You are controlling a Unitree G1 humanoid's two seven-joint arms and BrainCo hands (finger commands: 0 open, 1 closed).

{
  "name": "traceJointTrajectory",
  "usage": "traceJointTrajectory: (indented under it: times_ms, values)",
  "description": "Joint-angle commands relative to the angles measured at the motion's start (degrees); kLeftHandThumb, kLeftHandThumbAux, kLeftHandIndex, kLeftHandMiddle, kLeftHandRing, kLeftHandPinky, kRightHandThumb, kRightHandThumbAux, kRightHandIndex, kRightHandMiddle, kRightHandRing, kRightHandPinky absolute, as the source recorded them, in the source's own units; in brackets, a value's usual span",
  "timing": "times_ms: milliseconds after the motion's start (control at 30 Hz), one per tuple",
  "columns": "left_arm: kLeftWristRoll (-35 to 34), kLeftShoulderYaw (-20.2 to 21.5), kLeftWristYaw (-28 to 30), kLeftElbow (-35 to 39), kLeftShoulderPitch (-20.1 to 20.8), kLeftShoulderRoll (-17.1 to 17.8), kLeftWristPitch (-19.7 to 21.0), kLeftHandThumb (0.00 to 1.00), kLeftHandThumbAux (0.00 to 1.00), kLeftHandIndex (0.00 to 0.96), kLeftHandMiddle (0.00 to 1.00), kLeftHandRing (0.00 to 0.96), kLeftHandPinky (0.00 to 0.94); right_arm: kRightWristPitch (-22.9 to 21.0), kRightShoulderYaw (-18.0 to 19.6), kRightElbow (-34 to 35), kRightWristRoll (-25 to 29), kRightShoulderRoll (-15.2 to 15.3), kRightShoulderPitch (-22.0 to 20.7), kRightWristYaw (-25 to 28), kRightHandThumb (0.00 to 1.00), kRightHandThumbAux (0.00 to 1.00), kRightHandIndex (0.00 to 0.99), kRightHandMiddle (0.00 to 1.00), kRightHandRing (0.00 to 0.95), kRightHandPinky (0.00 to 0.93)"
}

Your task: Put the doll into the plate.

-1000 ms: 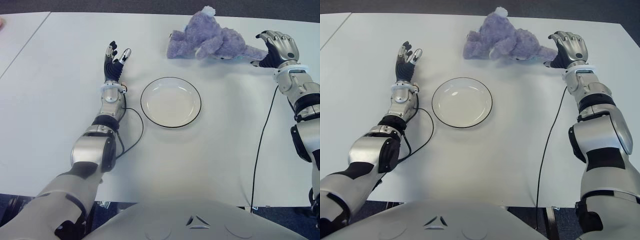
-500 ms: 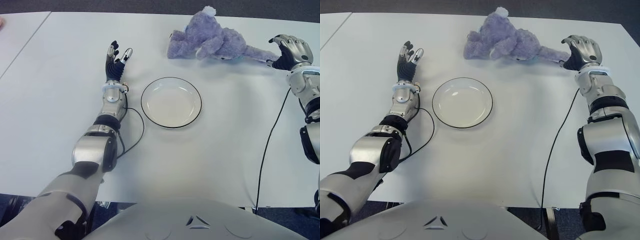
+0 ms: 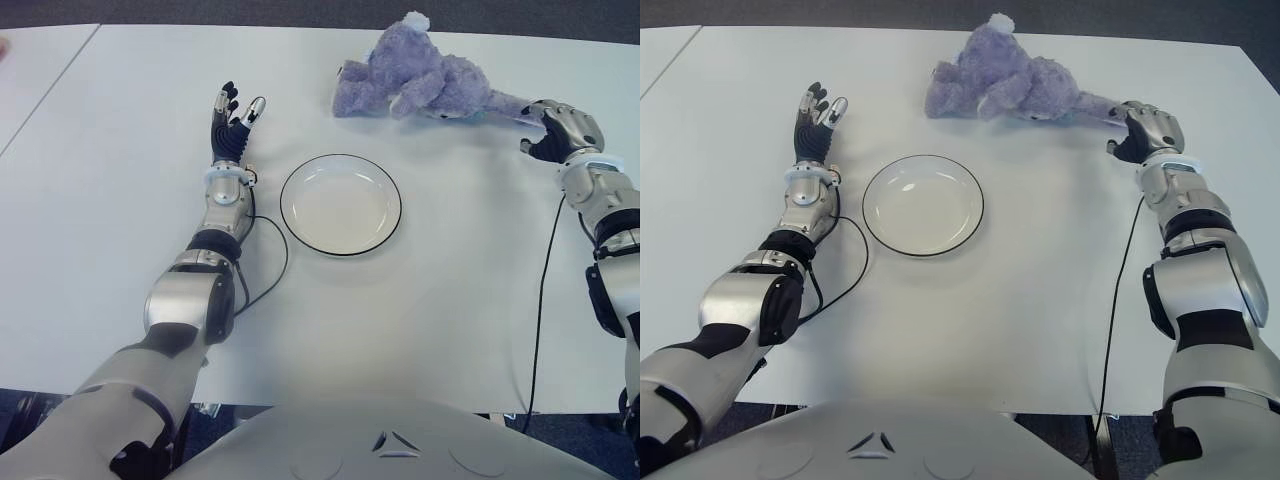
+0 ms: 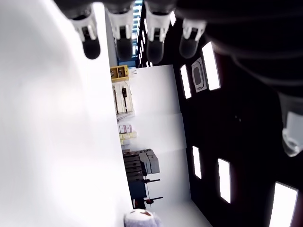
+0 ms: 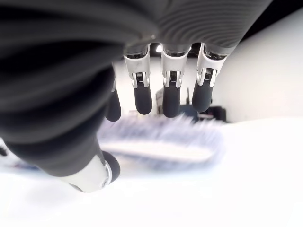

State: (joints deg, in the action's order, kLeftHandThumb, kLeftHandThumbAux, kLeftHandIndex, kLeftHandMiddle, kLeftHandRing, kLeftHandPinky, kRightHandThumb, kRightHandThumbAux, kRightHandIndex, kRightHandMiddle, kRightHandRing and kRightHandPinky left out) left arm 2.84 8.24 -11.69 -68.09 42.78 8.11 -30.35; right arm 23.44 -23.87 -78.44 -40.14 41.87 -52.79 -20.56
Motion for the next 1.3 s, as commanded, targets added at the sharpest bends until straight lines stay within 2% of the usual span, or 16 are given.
traceJointTrajectory:
  times_ms: [33, 133, 267, 367, 500, 667, 867, 1067, 1300]
  values:
    - [1.1, -0.5, 2.0, -9.6, -15.7, -5.8, 5.6, 0.000, 0.474, 0.084, 0.098, 0.082, 0.070, 3.0, 0.6, -0.5, 1.3, -5.6, 5.6, 0.0, 0.557, 0.766, 0.169, 0.132, 0.138, 0.190]
    - [1.3, -0.7, 2.0, -9.5, -15.9, -5.7, 5.3, 0.000, 0.470, 0.079, 0.096, 0.080, 0.065, 6.6, -0.4, -0.1, 0.6, -7.8, 8.2, -1.1, 0.586, 0.761, 0.164, 0.127, 0.144, 0.210]
    - [1.4, -0.8, 1.8, -9.5, -16.0, -5.7, 5.2, 0.000, 0.466, 0.078, 0.095, 0.078, 0.066, 9.5, -0.4, 0.2, 1.0, -9.2, 9.9, -0.3, 0.616, 0.760, 0.153, 0.118, 0.139, 0.206]
    - [1.7, -1.1, 1.5, -9.5, -16.1, -5.6, 5.3, 0.000, 0.466, 0.080, 0.095, 0.079, 0.068, 14.3, -1.1, 1.0, 1.3, -10.3, 12.0, 0.7, 0.604, 0.763, 0.144, 0.110, 0.132, 0.194]
    - [1.9, -1.3, 1.6, -9.5, -16.1, -5.6, 5.3, 0.000, 0.465, 0.081, 0.094, 0.079, 0.069, 20.2, -1.6, 2.1, 2.2, -9.9, 13.4, 3.0, 0.581, 0.766, 0.129, 0.094, 0.122, 0.185]
    - [1.9, -1.4, 1.6, -9.5, -16.2, -5.7, 5.2, 0.000, 0.462, 0.079, 0.092, 0.077, 0.068, 24.7, -2.1, 3.3, 2.7, -8.3, 14.0, 4.3, 0.651, 0.747, 0.115, 0.069, 0.118, 0.198]
    - [1.9, -1.5, 1.7, -9.5, -16.2, -5.8, 5.0, 0.000, 0.459, 0.082, 0.091, 0.076, 0.070, 26.2, -2.9, 3.4, 1.6, -7.1, 14.6, 2.6, 0.737, 0.719, 0.104, 0.045, 0.120, 0.217]
    - [1.9, -1.5, 1.5, -9.5, -16.1, -6.1, 4.8, 0.000, 0.463, 0.081, 0.092, 0.079, 0.072, 26.3, -2.6, 3.2, 2.0, -6.0, 16.2, 2.5, 0.770, 0.716, 0.103, 0.038, 0.124, 0.213]
    - [1.7, -1.3, 1.5, -9.5, -16.0, -6.3, 4.8, 0.000, 0.473, 0.079, 0.095, 0.082, 0.075, 28.5, -3.8, 4.3, 0.8, -5.8, 19.5, 0.2, 0.814, 0.687, 0.097, 0.019, 0.130, 0.237]
